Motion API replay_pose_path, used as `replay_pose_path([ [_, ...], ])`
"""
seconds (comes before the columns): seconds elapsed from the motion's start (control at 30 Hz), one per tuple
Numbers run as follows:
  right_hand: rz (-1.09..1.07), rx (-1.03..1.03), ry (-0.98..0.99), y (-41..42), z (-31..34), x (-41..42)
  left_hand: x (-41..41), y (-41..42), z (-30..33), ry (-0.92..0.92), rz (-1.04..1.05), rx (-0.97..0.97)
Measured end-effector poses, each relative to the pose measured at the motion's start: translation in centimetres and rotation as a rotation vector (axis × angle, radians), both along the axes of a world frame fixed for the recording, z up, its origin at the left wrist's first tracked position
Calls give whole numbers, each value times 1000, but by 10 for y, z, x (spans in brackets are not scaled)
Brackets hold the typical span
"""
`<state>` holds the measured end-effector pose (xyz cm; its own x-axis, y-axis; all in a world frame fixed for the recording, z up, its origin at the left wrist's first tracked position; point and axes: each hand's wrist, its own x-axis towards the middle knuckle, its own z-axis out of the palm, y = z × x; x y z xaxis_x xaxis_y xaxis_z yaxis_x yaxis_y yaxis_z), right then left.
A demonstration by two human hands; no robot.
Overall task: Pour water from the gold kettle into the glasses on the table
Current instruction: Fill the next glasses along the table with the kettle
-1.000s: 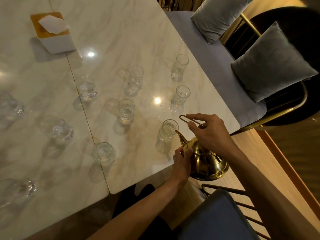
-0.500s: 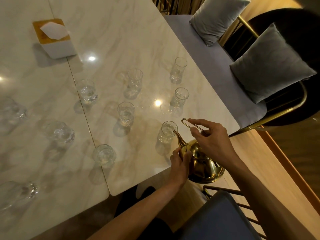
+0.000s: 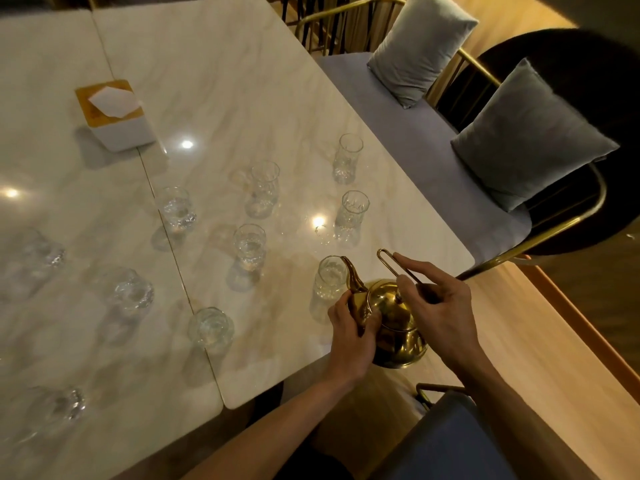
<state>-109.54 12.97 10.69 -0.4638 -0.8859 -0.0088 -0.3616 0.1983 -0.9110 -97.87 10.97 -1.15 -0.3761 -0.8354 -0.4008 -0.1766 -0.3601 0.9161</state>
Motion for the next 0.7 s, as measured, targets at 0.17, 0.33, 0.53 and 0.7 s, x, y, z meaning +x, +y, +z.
replay_pose_path([
  [0.17,-37,-90,-19,4,7,-2,4,-7,20,-28,-17,-108],
  [0.33,-85,-184,-4,-11,26,-2,6,-33,44,-48,-25,-229],
  [0.53,-106,-286,39,-49,58,3,9,-74,76,-20,41,-309],
  [0.7,-85,-354,55,-89,80,10,16,-117,100,1,91,-350],
])
